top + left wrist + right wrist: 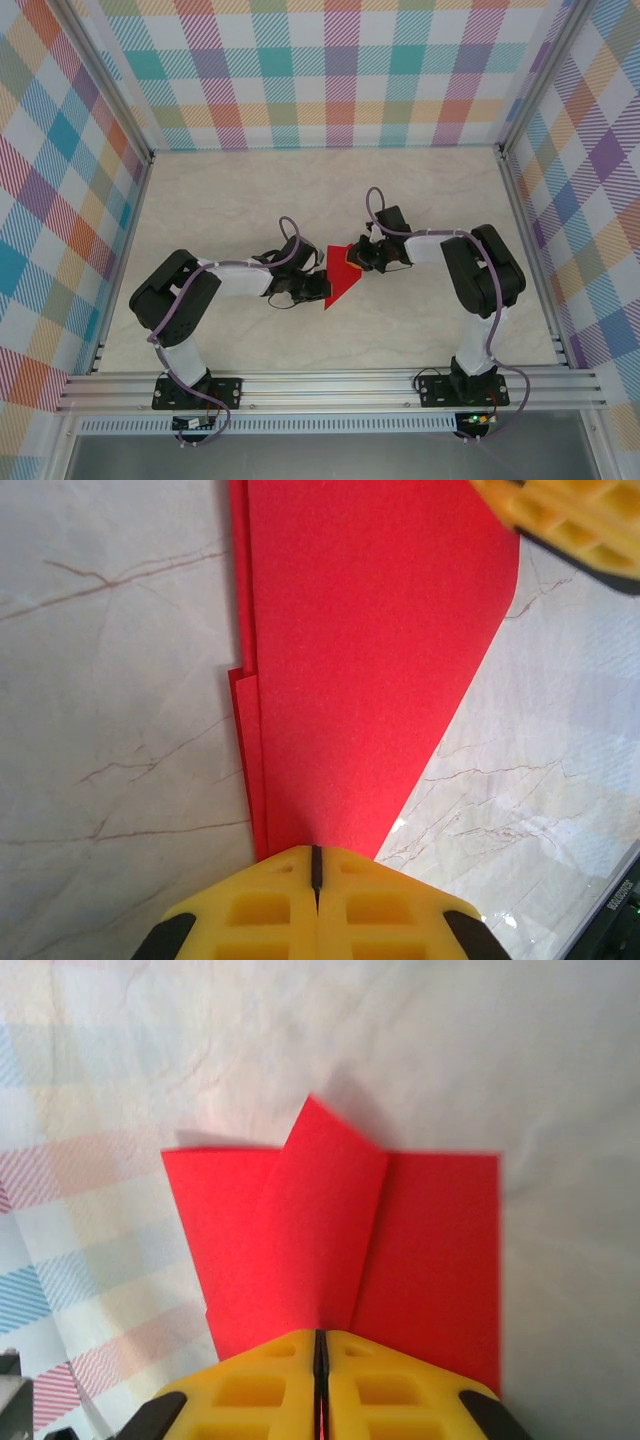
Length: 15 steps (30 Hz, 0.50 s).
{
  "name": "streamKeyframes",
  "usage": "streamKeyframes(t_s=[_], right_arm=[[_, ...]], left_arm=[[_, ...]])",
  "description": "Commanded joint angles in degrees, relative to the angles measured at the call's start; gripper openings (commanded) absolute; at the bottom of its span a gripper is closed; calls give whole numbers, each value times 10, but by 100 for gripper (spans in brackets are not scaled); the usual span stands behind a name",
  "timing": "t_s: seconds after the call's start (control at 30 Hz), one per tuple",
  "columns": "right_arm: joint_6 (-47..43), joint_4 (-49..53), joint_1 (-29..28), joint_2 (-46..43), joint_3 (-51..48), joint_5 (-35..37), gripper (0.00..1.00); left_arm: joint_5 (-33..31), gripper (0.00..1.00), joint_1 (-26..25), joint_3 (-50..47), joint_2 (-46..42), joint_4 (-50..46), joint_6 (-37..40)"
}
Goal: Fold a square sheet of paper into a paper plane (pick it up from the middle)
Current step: Fourth fold the wing at the center of the table.
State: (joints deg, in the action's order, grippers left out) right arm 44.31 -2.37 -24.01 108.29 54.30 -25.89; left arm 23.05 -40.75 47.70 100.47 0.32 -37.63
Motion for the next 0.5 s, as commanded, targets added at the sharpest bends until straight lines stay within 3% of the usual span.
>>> streamKeyframes(t_s=[0.0, 0.2, 0.47], right_arm=[[-10, 4, 26, -3, 20, 20, 11], [-41, 80, 33, -73, 20, 26, 17], [-24, 96, 33, -158, -69, 5, 32]], left_arm=[[-2, 0, -4, -24, 2, -60, 15], [5, 0, -5, -19, -15, -55, 14], [20, 2, -5, 20, -30, -68, 16]])
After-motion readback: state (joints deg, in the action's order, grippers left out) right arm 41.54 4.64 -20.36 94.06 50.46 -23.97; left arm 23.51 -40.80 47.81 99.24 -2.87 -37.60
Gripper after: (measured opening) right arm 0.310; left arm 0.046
